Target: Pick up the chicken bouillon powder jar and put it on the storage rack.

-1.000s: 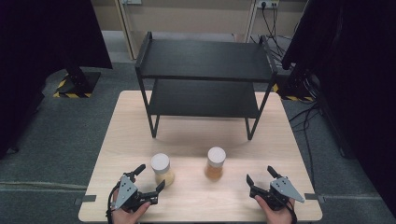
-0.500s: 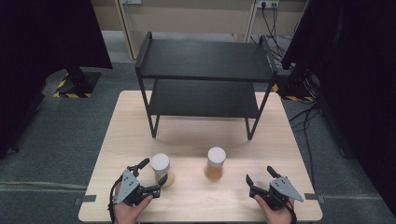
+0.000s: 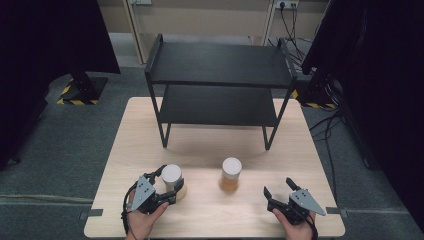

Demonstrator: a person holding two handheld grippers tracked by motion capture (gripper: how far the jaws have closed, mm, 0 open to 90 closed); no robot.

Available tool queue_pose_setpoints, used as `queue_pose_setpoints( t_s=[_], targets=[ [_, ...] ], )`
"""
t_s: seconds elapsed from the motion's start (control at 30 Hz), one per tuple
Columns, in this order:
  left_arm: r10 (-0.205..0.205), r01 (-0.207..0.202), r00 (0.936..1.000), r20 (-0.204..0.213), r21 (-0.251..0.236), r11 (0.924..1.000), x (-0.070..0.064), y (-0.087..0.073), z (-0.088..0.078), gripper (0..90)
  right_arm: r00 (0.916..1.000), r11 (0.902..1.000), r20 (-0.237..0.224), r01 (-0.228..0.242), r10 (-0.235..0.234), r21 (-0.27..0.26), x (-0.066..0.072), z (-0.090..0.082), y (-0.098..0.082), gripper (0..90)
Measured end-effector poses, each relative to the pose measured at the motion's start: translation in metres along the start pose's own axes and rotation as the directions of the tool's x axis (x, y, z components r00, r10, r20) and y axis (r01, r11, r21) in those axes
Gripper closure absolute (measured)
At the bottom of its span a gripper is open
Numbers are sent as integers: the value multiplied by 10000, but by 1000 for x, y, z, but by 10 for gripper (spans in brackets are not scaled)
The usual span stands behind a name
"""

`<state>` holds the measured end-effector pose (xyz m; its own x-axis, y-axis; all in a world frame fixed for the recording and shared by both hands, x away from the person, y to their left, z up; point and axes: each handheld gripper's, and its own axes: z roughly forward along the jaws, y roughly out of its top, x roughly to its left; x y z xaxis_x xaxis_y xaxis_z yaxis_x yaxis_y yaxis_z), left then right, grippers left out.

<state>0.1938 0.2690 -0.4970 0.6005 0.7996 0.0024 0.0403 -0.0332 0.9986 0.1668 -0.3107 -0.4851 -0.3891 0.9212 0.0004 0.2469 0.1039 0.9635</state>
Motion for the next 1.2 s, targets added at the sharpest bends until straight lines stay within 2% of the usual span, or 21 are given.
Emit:
queue_pose_setpoints(
  t_s=[0.23,0.37,0.63,0.9,1.13,1.2],
  targets=[
    [38,-38,10000,-86,-36,10000,-3,-4,-2,288,10000,10000,-5,43,-43,22,0,0,0,107],
    [-85,83,9998,-154,-126,9999,-4,-7,-2,326,10000,10000,0,53,-53,9,0,0,0,107],
    [-105,105,9998,-154,26,9999,-5,-2,-2,337,10000,10000,-9,41,-41,3,0,0,0,107],
    [-229,235,9995,-226,256,9994,-4,8,-1,338,10000,10000,-4,-13,13,9,0,0,0,107],
    [-291,288,9987,-424,-96,9995,-3,27,0,338,10000,10000,8,-26,26,-3,0,0,0,107],
    [-541,526,9974,-476,-331,9981,0,36,2,338,10000,10000,12,-52,52,-17,0,0,0,107]
  ],
)
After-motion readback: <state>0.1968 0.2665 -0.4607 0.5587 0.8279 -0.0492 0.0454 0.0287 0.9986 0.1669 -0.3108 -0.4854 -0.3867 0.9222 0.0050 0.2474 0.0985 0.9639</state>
